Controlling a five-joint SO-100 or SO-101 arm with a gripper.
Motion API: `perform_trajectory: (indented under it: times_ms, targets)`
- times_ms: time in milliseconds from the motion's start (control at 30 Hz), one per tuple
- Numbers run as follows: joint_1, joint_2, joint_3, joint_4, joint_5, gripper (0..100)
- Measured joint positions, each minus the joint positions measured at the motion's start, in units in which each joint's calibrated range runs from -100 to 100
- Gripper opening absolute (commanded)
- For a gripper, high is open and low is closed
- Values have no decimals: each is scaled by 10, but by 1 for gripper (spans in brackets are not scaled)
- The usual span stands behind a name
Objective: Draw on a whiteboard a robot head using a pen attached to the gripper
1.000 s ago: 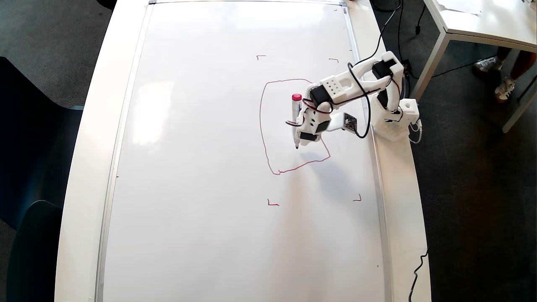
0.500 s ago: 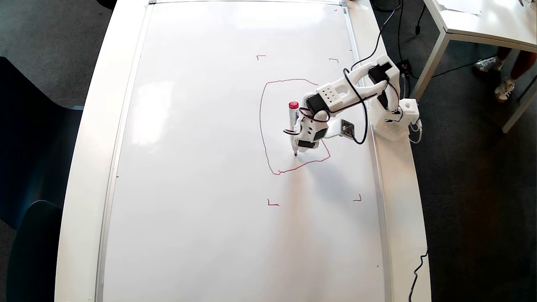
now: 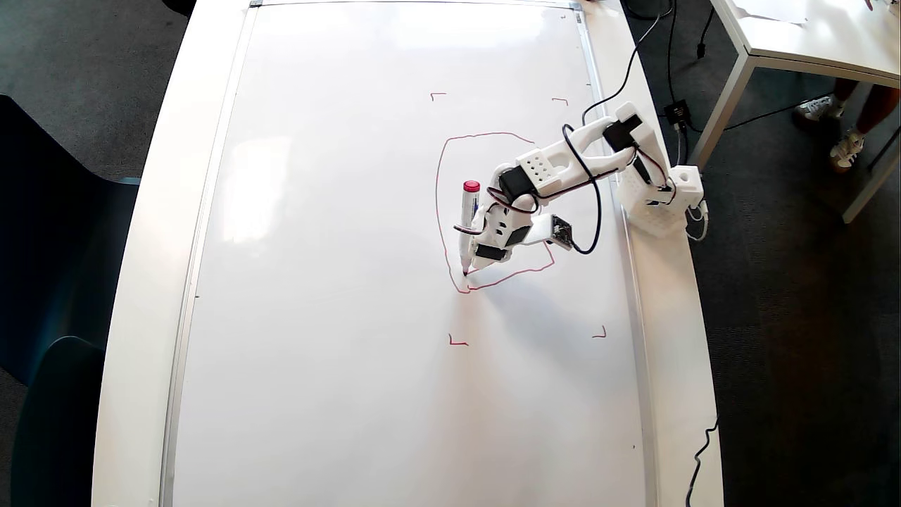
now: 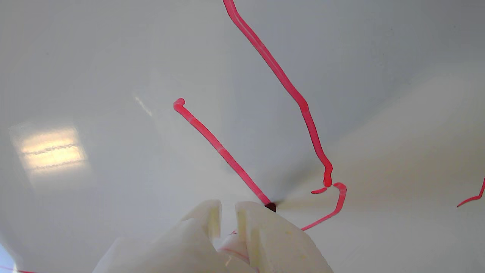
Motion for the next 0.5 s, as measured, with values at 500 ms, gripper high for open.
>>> perform_trajectory:
  times_ms: [500]
  targets:
    - [82,-9,29,5,49,1]
